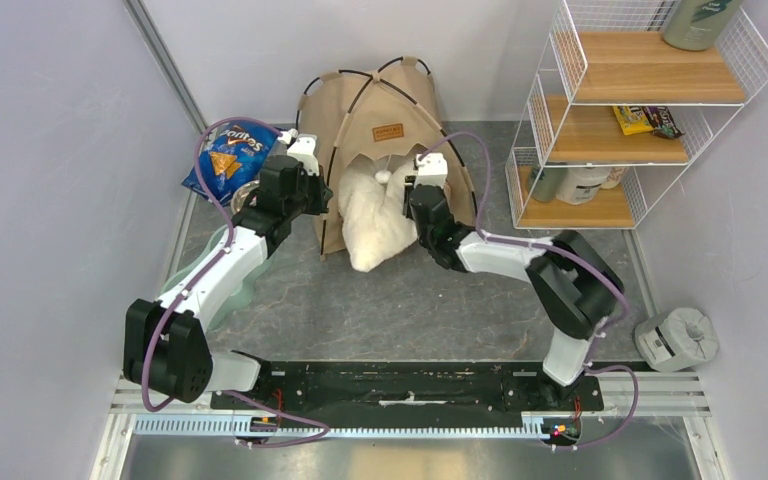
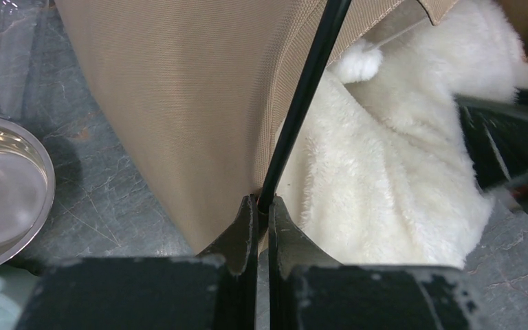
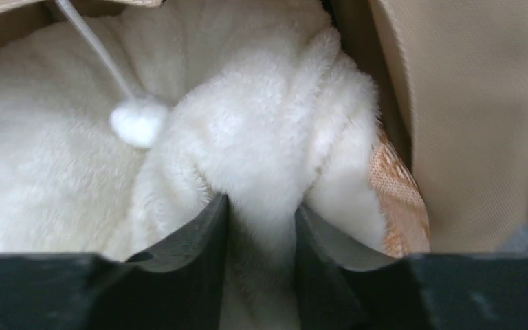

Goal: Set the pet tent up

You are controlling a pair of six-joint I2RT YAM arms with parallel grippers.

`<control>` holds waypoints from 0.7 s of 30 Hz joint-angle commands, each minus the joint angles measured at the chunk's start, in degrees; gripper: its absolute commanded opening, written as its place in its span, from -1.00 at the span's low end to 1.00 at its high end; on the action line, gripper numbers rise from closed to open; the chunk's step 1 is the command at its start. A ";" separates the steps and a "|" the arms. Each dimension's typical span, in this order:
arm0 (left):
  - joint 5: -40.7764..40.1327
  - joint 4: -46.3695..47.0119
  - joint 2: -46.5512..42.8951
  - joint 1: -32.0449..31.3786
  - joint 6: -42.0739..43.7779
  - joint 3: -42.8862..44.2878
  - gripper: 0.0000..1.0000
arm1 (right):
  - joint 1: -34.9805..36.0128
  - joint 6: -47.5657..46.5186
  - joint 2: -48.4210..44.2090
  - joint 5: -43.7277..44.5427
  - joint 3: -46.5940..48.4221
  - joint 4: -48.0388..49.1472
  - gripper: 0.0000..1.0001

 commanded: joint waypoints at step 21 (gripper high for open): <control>-0.71 -2.29 -0.33 -0.64 -3.24 0.31 -0.96 | 5.48 -1.41 -15.19 -22.86 6.45 -28.29 0.94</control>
